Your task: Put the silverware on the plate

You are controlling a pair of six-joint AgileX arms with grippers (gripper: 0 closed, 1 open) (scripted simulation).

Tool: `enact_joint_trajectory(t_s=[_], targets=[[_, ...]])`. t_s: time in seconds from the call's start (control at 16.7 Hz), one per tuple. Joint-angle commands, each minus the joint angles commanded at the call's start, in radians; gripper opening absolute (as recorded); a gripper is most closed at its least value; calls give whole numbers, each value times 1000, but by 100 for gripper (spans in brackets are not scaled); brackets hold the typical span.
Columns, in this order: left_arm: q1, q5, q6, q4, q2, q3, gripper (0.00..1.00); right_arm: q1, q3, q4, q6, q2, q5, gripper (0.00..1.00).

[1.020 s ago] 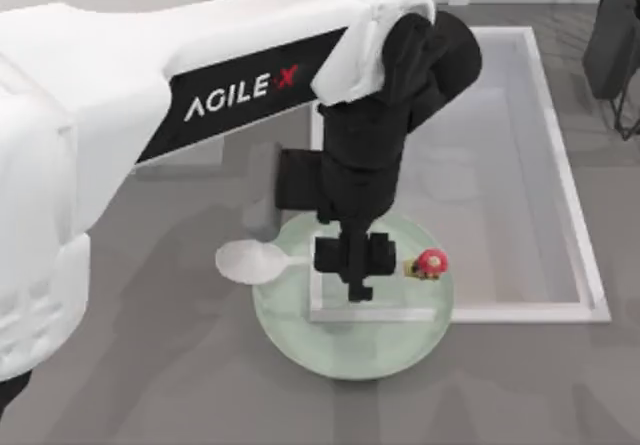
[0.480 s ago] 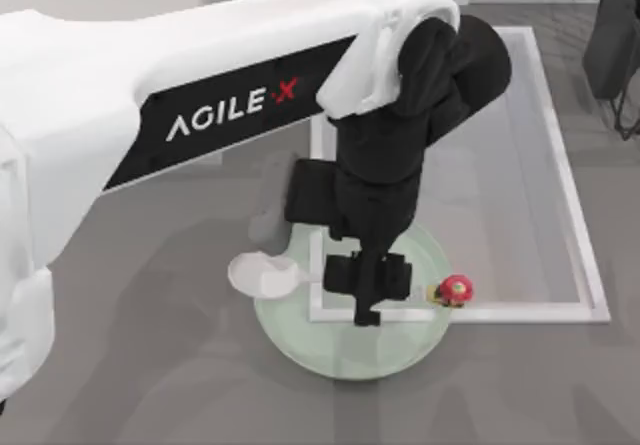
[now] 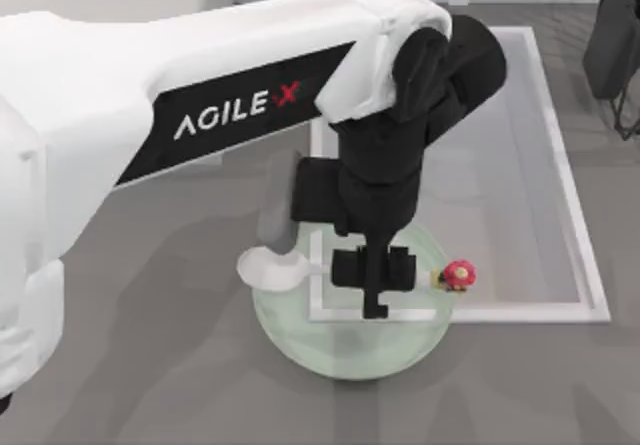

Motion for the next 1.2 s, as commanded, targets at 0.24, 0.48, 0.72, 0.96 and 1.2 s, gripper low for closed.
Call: enact_joint_trajectory(t_s=[0.24,0.48,0.72,0.96,1.2], targets=[[33,-22,-19,67,52,-10,0,0,0,0,0,0,0,100],[61,-36,-28,119,112,-37,0,0,0,0,0,0,0,100],[66,-37,-30,130,130,-52,0,0,0,0,0,0,0,100],[66,-37,-30,130,130,-52,15,0,0,0,0,0,0,100],[66,-37,-30,130,130,-52,45,0,0,0,0,0,0,100]])
